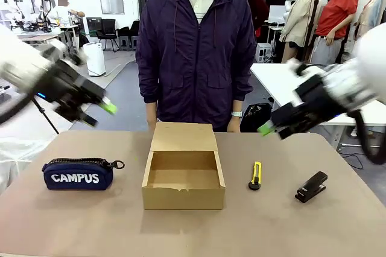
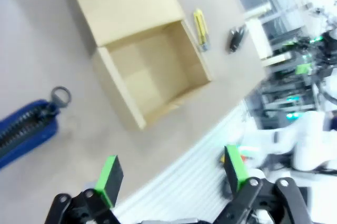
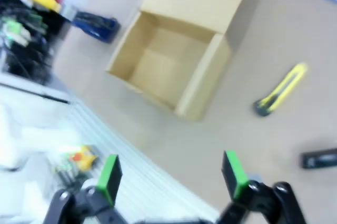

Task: Pack the items into the box.
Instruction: Pick up the item specified by the human and place it in the Mailer Box.

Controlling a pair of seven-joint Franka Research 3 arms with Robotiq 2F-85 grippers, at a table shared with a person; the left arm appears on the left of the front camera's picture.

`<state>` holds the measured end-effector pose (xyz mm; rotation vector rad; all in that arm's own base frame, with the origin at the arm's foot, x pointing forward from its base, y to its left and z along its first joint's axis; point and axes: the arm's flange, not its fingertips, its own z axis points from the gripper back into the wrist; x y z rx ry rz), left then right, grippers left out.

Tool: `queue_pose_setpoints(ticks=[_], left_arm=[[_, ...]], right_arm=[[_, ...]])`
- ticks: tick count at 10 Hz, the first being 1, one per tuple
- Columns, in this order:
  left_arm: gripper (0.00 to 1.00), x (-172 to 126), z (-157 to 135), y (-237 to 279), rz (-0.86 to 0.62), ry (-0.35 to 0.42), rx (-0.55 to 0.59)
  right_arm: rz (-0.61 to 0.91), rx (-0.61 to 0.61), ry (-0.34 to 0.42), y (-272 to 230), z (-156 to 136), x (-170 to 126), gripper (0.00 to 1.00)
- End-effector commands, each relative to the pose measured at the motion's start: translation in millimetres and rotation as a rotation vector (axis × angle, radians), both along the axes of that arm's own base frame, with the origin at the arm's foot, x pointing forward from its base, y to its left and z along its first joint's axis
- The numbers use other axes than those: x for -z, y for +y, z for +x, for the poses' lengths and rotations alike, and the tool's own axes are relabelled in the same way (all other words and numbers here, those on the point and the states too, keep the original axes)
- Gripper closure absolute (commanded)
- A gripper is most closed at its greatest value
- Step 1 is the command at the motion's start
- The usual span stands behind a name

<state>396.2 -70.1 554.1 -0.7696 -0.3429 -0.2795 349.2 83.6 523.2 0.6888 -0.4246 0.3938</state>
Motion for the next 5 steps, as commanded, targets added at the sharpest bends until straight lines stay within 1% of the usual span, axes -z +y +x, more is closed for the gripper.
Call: queue_pose_setpoints(ticks=[1,2,3,4,5], left_arm=[[0.0,0.7,6.9,86.7,-0.196,0.101,-0.117],[0.0,2.3,-6.8,147.5,-0.298,0.113,-0.189],[0.0,14.6,-23.0,196.0,-0.396,0.101,-0.247],[0.0,34.1,-42.2,233.5,-0.51,0.067,-0.354],[0.0,54.8,-61.7,260.0,-0.601,-0.001,-0.443]], right_arm=[[0.263,0.189,0.049,-103.9,-18.9,3.5,0.0],[0.403,0.34,0.011,-160.3,-48.0,11.8,0.0],[0.512,0.456,-0.031,-199.4,-73.1,24.4,0.0],[0.575,0.537,-0.028,-224.9,-90.0,40.5,0.0],[0.612,0.604,-0.012,-240.0,-100.7,57.2,0.0]])
